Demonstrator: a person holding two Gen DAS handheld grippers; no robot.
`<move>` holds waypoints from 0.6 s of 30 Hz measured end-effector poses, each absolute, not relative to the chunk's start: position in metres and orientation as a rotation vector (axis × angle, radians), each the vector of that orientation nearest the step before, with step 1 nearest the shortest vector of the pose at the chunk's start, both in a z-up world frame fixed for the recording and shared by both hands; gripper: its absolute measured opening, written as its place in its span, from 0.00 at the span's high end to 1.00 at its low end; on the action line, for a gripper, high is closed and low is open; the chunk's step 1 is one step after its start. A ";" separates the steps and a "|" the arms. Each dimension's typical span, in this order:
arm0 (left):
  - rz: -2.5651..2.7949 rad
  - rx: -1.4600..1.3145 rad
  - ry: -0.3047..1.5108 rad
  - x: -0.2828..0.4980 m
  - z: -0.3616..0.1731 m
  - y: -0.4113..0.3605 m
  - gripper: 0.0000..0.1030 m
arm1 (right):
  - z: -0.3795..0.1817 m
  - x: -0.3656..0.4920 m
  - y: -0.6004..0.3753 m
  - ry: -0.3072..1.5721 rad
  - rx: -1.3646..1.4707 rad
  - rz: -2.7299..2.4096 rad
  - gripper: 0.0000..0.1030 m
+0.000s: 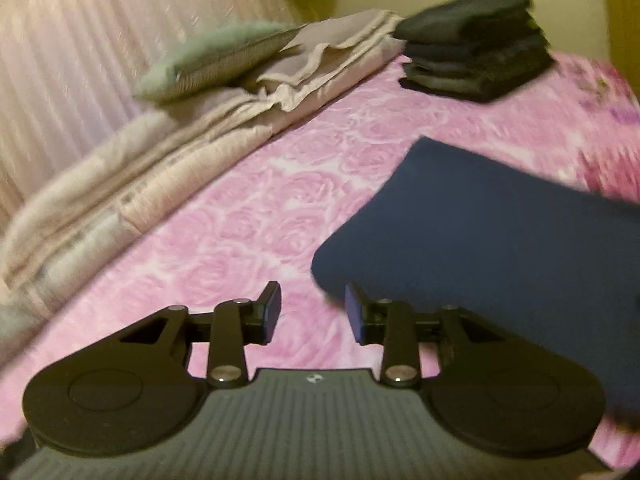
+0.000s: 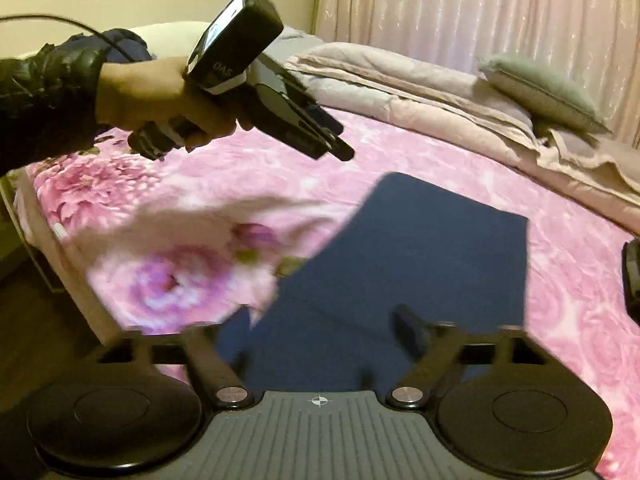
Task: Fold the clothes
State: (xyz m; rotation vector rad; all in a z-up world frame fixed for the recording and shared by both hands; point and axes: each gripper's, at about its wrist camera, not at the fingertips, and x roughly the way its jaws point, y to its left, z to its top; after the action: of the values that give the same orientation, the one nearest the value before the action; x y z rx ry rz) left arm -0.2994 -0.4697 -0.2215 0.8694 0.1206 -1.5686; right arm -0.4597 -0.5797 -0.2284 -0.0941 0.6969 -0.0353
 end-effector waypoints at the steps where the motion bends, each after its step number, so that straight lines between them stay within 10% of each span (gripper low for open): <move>1: -1.578 0.912 0.066 -0.302 -0.224 -0.460 0.64 | -0.234 -0.451 -0.567 0.719 -0.095 -0.035 0.17; 8: -1.616 1.207 -0.389 -0.326 -0.265 -0.413 0.42 | -0.287 -0.399 -0.534 0.854 -0.336 -0.178 0.30; 10: -1.626 1.250 -0.513 -0.331 -0.280 -0.408 0.34 | -0.289 -0.402 -0.532 0.859 -0.469 -0.188 0.68; 12: -1.633 1.298 -0.631 -0.337 -0.296 -0.409 0.28 | -0.287 -0.408 -0.538 0.865 -0.514 -0.173 0.81; 18: -1.613 1.402 -0.906 -0.352 -0.334 -0.439 0.28 | -0.251 -0.439 -0.563 0.820 -0.513 -0.125 0.87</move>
State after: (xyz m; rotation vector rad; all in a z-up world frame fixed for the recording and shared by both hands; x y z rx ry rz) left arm -0.3520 -0.4387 -0.3337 1.4023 -0.9062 -1.6134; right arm -0.4390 -0.5632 -0.2510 -0.5129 0.8204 -0.1245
